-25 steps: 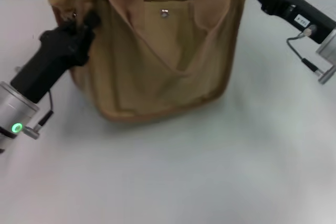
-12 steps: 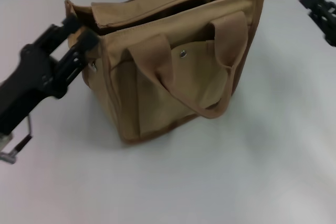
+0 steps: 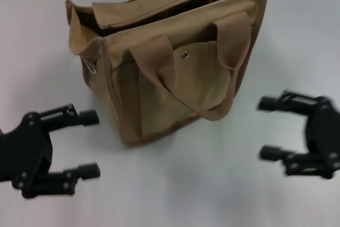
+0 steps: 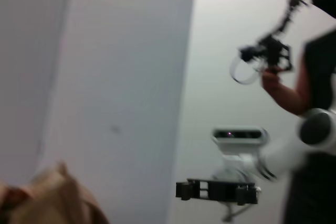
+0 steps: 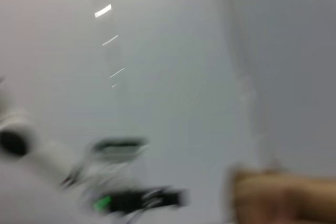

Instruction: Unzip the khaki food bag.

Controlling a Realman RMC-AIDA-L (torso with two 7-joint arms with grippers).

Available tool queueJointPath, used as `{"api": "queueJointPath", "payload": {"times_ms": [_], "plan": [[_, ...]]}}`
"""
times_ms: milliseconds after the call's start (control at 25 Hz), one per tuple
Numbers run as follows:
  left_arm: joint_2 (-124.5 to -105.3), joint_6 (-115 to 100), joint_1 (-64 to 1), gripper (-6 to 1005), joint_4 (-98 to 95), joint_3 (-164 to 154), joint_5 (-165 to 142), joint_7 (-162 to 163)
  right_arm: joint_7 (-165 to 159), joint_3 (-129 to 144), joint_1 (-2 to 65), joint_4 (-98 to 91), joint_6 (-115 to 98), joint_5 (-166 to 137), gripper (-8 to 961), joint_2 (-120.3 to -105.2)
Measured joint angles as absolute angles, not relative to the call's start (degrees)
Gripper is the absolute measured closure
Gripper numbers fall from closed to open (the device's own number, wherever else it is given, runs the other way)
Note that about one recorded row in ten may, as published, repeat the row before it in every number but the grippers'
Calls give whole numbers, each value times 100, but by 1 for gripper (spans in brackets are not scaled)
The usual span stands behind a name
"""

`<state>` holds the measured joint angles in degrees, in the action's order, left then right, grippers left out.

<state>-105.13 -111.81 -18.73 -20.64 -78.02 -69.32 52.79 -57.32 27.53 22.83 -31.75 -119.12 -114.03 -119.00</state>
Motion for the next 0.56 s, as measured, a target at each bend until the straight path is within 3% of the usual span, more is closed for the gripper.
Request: {"api": "queueJointPath", "payload": {"times_ms": [240, 560], "plan": [[-10526, -11181, -1903, 186, -2149, -7741, -7351, 5407, -5394, 3375, 2730, -2403, -11418, -11356, 180, -11935], [-10557, -11169, -1916, 186, -2130, -7735, -7361, 5407, -5327, 3557, 2922, -2190, -11200, -11324, 144, -11949]]}}
